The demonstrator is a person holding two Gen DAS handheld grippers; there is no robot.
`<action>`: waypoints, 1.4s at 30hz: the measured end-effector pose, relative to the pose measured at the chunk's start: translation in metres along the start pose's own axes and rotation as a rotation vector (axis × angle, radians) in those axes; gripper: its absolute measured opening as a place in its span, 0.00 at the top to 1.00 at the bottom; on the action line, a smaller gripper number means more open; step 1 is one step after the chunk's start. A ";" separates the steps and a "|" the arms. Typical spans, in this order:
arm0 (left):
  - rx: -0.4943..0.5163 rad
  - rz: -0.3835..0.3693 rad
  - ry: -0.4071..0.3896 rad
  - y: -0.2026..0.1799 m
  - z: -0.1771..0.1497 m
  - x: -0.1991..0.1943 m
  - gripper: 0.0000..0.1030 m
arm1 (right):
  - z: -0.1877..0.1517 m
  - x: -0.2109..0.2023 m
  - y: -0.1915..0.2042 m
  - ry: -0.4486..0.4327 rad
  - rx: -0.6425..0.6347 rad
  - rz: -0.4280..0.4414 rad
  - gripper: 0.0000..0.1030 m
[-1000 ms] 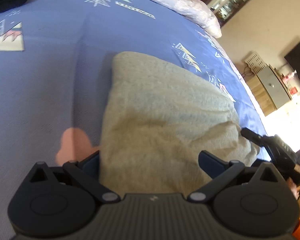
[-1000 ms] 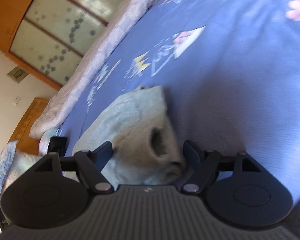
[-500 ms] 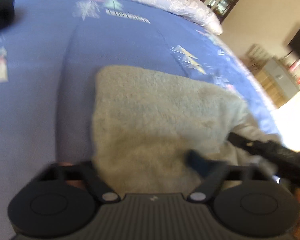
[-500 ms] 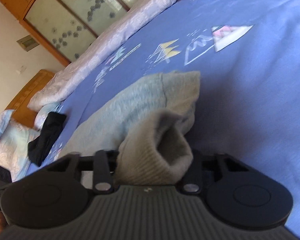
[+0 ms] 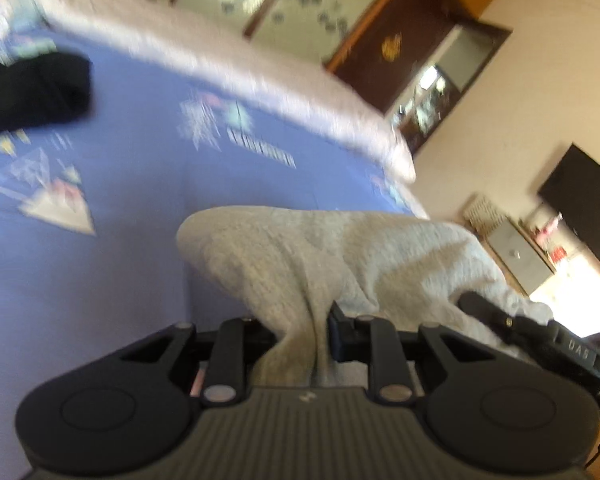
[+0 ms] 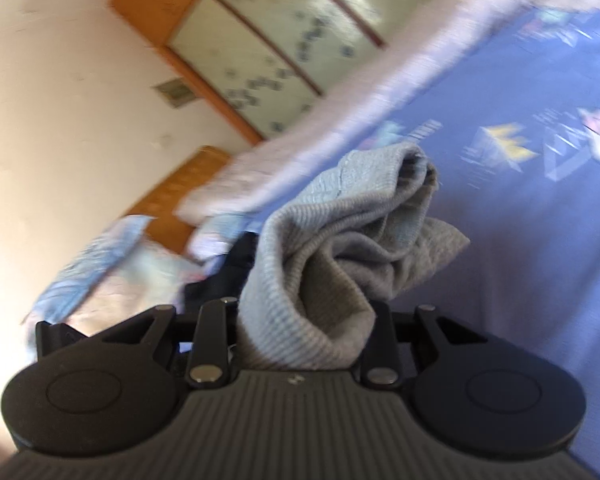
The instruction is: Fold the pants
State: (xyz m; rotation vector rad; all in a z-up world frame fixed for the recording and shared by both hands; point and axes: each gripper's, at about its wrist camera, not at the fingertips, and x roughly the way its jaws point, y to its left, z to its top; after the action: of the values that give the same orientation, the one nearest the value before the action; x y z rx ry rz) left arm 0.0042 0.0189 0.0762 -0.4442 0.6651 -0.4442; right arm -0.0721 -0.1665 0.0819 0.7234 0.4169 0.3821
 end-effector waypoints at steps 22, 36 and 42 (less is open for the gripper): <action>-0.177 0.077 0.229 0.074 -0.036 0.020 0.70 | -0.059 0.051 -0.045 0.328 0.070 -0.171 0.57; 0.196 0.049 -0.053 0.005 0.123 0.093 0.72 | 0.102 0.109 -0.009 -0.025 -0.236 -0.181 0.68; 0.236 0.222 0.066 0.033 0.137 0.206 0.67 | 0.112 0.191 -0.078 0.044 -0.206 -0.319 0.67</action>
State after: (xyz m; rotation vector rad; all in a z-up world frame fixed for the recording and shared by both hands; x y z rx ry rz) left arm 0.2490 -0.0278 0.0553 -0.1303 0.7076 -0.3225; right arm 0.1604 -0.1920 0.0582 0.4392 0.5172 0.1370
